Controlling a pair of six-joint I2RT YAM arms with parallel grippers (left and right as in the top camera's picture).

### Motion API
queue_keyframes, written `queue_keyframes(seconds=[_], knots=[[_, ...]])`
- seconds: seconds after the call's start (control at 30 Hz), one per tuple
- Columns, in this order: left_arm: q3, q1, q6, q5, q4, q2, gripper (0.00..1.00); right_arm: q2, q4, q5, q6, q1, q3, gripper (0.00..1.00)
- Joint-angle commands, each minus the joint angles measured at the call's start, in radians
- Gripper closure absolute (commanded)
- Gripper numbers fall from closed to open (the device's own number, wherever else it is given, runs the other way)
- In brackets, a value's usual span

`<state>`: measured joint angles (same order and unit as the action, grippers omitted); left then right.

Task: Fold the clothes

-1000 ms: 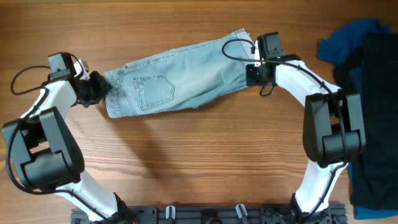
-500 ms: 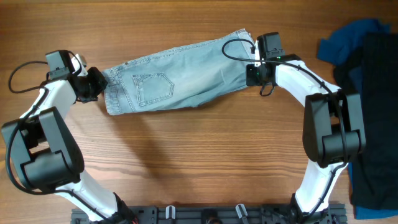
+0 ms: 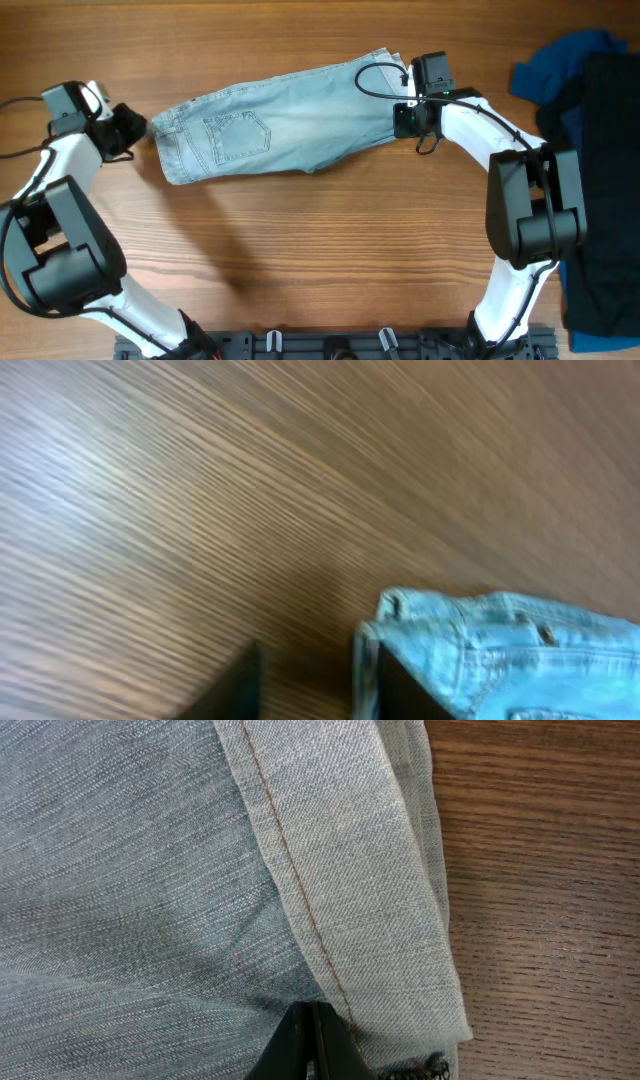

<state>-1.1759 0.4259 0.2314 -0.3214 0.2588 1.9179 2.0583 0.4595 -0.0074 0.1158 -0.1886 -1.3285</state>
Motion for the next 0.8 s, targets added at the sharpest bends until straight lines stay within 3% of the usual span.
queue_keyframes(seconds=[0.0,0.1,0.23,0.37,0.53,0.77], knots=[[-0.064,0.014,-0.018,0.01,0.026,-0.024,0.47,0.063,0.008,0.029,0.017,0.008,0.015,0.96],[-0.099,0.0,-0.007,-0.052,0.061,-0.089,0.43,0.061,-0.003,0.029,0.018,0.006,0.012,0.96],[-0.099,-0.069,0.092,-0.061,0.147,-0.152,0.47,-0.012,0.038,-0.024,0.014,0.006,-0.06,0.96],[-0.099,-0.191,0.091,-0.059,0.362,-0.147,0.46,-0.196,0.148,-0.286,-0.023,0.006,-0.105,0.95],[-0.099,-0.272,0.091,-0.041,0.472,-0.13,0.47,-0.295,0.288,-0.681,-0.181,0.005,-0.105,0.96],[-0.099,-0.295,0.091,-0.04,0.608,-0.089,0.48,-0.204,0.263,-0.634,-0.256,-0.018,-0.019,0.96]])
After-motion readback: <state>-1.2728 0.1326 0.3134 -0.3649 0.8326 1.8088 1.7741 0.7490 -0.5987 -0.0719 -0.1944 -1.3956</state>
